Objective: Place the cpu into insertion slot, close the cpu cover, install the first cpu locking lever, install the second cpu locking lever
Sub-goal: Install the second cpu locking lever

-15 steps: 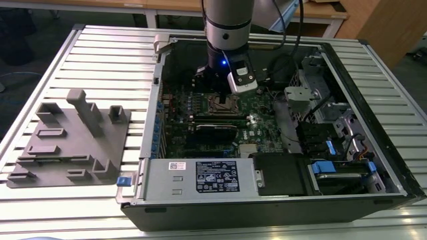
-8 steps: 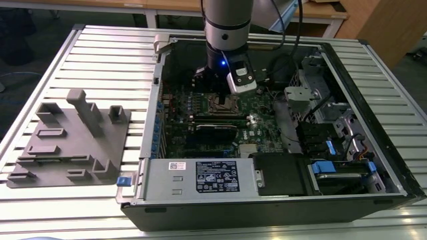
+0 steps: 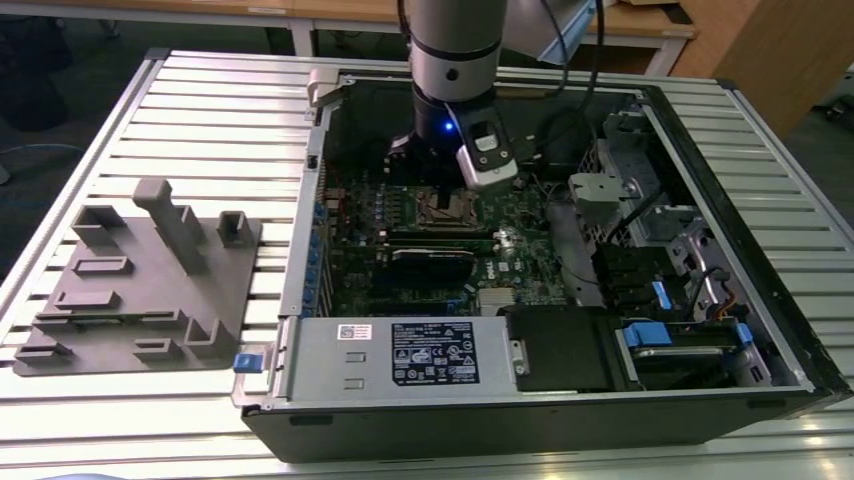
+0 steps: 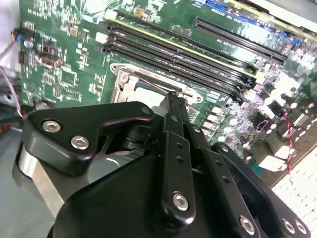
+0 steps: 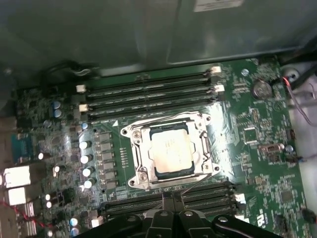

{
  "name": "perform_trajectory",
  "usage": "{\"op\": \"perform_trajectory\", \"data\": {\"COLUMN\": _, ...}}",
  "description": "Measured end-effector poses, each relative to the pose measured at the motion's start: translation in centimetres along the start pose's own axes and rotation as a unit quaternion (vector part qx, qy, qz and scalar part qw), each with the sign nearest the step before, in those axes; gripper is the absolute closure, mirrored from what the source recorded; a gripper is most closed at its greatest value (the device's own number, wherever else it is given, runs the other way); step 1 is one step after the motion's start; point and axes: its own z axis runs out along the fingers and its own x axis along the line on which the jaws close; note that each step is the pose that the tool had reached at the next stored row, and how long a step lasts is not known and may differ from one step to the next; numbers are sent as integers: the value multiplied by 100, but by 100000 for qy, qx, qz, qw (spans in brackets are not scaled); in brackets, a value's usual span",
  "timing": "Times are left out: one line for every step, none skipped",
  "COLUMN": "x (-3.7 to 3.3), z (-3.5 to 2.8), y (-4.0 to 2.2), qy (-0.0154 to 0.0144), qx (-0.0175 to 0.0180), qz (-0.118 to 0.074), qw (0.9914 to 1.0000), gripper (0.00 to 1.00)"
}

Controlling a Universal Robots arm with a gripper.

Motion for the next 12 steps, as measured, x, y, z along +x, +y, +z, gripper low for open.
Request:
{"op": "perform_trajectory", "data": {"x": 0, "z": 1, "y": 0, "qy": 73, "qx": -55, "qz": -898, "qw": 99996, "gripper": 89}}
{"op": "perform_trajectory", "data": {"x": 0, "z": 2, "y": 0, "qy": 152, "qx": -118, "qz": -1877, "qw": 99982, "gripper": 89}}
{"op": "perform_trajectory", "data": {"x": 1, "z": 3, "y": 0, "qy": 216, "qx": -150, "qz": -2660, "qw": 99964, "gripper": 89}}
{"op": "perform_trajectory", "data": {"x": 3, "z": 5, "y": -1, "qy": 240, "qx": -55, "qz": -3092, "qw": 99952, "gripper": 89}}
{"op": "perform_trajectory", "data": {"x": 4, "z": 7, "y": -1, "qy": 269, "qx": 131, "qz": -3319, "qw": 99944, "gripper": 89}}
{"op": "perform_trajectory", "data": {"x": 7, "z": 12, "y": -2, "qy": 291, "qx": 279, "qz": -3491, "qw": 99938, "gripper": 89}}
{"op": "perform_trajectory", "data": {"x": 10, "z": 17, "y": -3, "qy": 307, "qx": 386, "qz": -3632, "qw": 99933, "gripper": 89}}
{"op": "perform_trajectory", "data": {"x": 14, "z": 20, "y": -4, "qy": 313, "qx": 438, "qz": -3759, "qw": 99928, "gripper": 89}}
{"op": "perform_trajectory", "data": {"x": 17, "z": 23, "y": -5, "qy": 320, "qx": 462, "qz": -3878, "qw": 99923, "gripper": 89}}
{"op": "perform_trajectory", "data": {"x": 22, "z": 26, "y": -6, "qy": 325, "qx": 465, "qz": -3988, "qw": 99919, "gripper": 89}}
{"op": "perform_trajectory", "data": {"x": 28, "z": 31, "y": -7, "qy": 332, "qx": 458, "qz": -4087, "qw": 99915, "gripper": 89}}
{"op": "perform_trajectory", "data": {"x": 36, "z": 34, "y": -8, "qy": 336, "qx": 458, "qz": -4154, "qw": 99912, "gripper": 89}}
